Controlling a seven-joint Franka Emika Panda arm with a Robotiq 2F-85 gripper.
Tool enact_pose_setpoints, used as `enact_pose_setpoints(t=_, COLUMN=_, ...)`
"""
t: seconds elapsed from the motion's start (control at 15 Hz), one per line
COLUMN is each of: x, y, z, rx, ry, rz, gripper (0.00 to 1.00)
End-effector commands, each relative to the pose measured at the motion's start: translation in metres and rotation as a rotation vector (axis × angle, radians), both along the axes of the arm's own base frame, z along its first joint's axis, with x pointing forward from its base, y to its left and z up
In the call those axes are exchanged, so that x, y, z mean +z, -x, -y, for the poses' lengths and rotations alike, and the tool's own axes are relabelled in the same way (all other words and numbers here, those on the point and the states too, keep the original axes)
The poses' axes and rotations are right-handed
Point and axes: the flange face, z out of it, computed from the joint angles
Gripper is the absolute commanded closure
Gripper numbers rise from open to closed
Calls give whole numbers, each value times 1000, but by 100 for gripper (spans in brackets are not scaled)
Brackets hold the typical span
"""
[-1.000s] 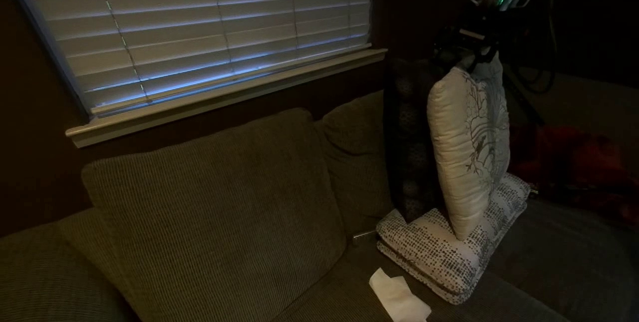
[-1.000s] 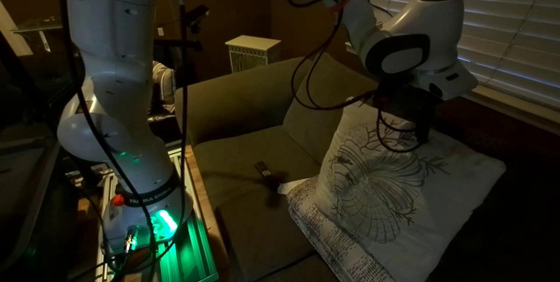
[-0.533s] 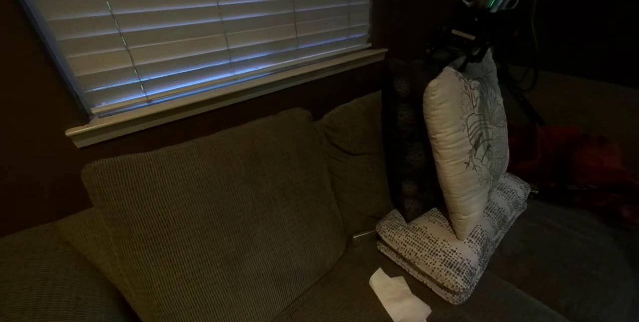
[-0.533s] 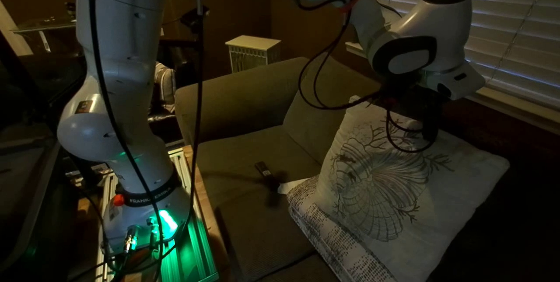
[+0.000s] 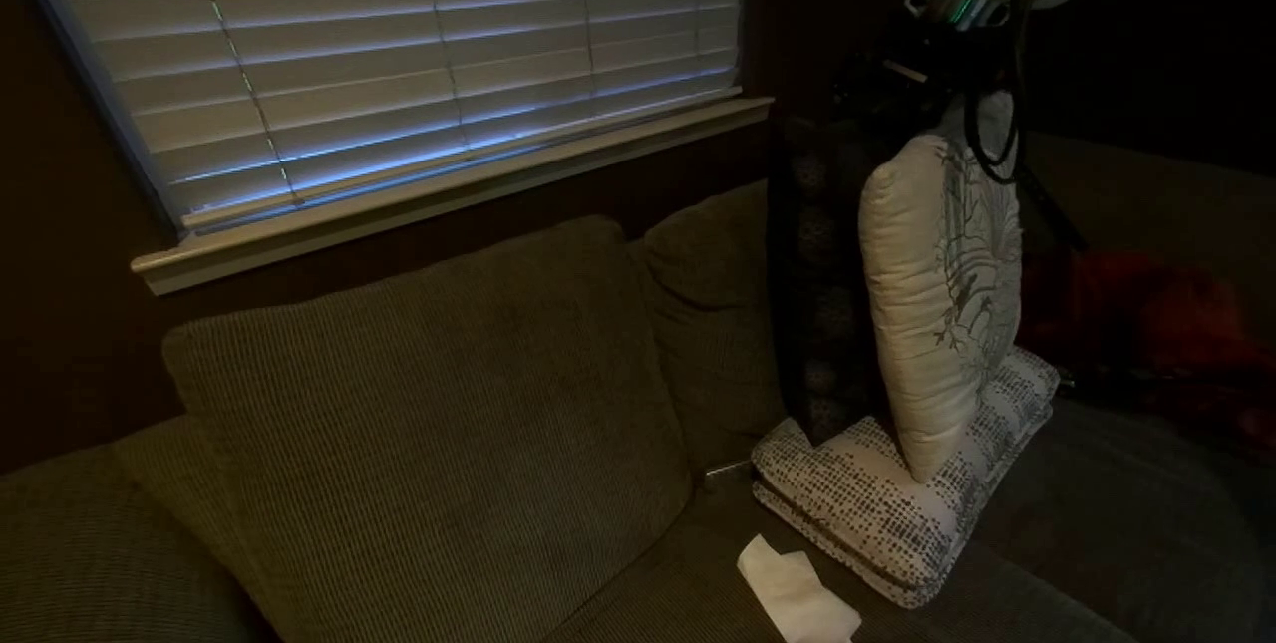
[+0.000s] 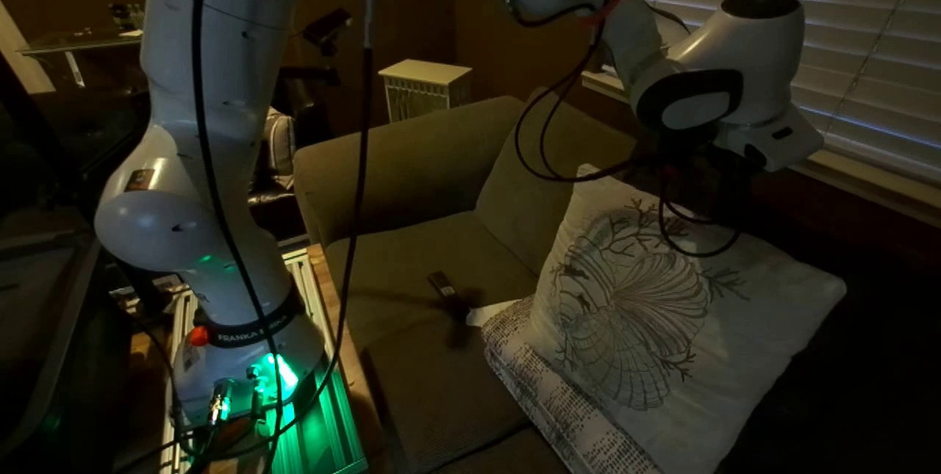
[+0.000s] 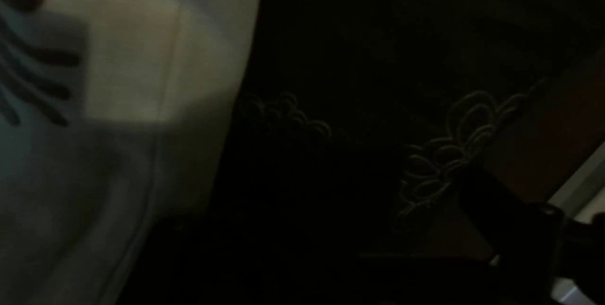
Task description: Move the black and white pillows to the left
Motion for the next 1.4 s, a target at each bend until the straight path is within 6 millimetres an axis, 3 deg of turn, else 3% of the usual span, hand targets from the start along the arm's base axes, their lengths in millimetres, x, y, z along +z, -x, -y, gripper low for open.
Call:
enact_pose_setpoints(t=0.0, x=-15, y=-16, z=0, rx=16, ry=-30, rz=-6, gripper=0)
enact_pose_setpoints(t=0.27, x=-5, y=-18, z=3, rx=21, ry=-11, rz=3, gripper=0)
enact_pose_setpoints(t=0.6, x=29, y=-13, z=-2, rx=29, ry=2, rz=21, gripper=0)
enact_pose_setpoints(t=1.13, x=64, y=22, z=-13, rx=-46, ry=-76, rz=-206, gripper=0)
enact_pose_setpoints(t=1.33, x=64, y=35, z=-13, rx=-90, ry=-64, rz=-281, gripper=0)
